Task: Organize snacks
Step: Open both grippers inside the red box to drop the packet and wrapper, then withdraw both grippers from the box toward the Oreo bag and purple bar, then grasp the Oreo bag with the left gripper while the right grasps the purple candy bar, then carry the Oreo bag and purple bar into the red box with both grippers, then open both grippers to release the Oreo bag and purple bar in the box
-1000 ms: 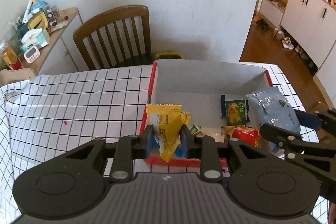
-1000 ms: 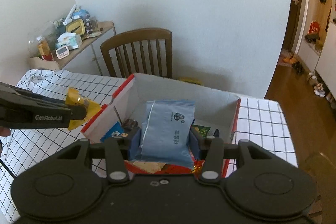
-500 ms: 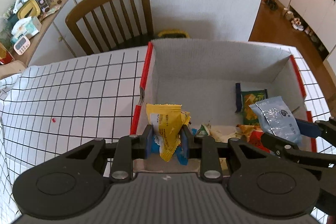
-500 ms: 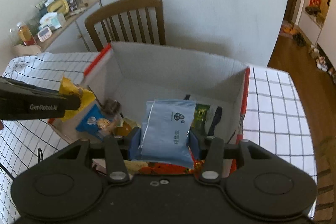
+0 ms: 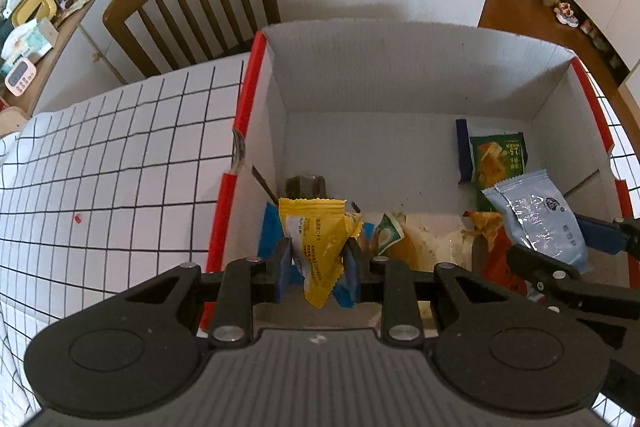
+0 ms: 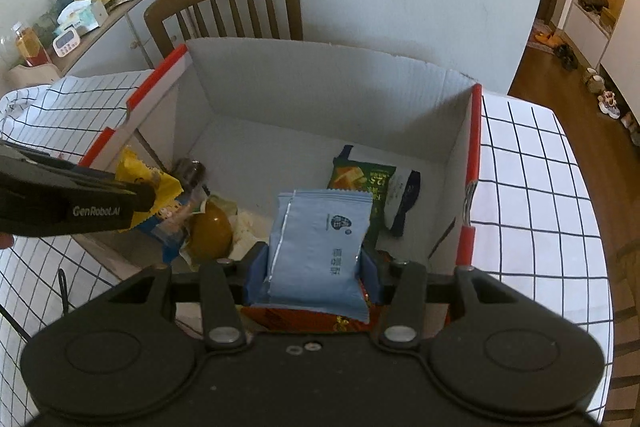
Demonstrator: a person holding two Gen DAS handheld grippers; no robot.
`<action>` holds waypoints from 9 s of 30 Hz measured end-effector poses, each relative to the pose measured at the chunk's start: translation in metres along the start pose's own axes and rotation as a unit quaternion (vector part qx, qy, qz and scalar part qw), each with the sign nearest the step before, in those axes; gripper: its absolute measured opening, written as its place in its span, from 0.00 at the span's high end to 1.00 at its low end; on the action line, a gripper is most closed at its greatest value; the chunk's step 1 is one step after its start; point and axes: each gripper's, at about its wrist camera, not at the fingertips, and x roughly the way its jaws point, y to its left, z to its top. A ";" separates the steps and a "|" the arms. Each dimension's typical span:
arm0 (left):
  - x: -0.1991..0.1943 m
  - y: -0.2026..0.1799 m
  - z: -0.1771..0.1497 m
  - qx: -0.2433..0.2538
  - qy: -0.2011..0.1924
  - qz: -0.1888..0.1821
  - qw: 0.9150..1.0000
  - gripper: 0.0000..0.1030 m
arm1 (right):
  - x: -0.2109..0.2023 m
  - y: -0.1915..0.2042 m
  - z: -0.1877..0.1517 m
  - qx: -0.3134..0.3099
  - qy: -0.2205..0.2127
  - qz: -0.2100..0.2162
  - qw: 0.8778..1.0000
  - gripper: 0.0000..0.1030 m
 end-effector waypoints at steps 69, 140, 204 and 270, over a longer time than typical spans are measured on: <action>-0.158 0.033 -0.136 -0.010 -0.164 -0.080 0.983 0.19 | -0.152 0.034 -0.085 0.021 -0.150 0.024 0.988 0.00; -0.024 0.068 -0.139 -0.167 -0.029 -0.085 0.982 0.63 | 0.026 0.043 -0.098 0.083 -0.030 -0.026 0.996 0.42; -0.150 0.022 -0.090 -0.031 -0.149 -0.060 0.987 0.63 | -0.146 0.027 -0.057 0.026 -0.156 0.008 0.987 0.84; -0.055 0.003 -0.030 -0.005 -0.079 -0.032 0.996 0.45 | -0.045 0.010 -0.008 0.003 -0.050 0.005 0.999 0.71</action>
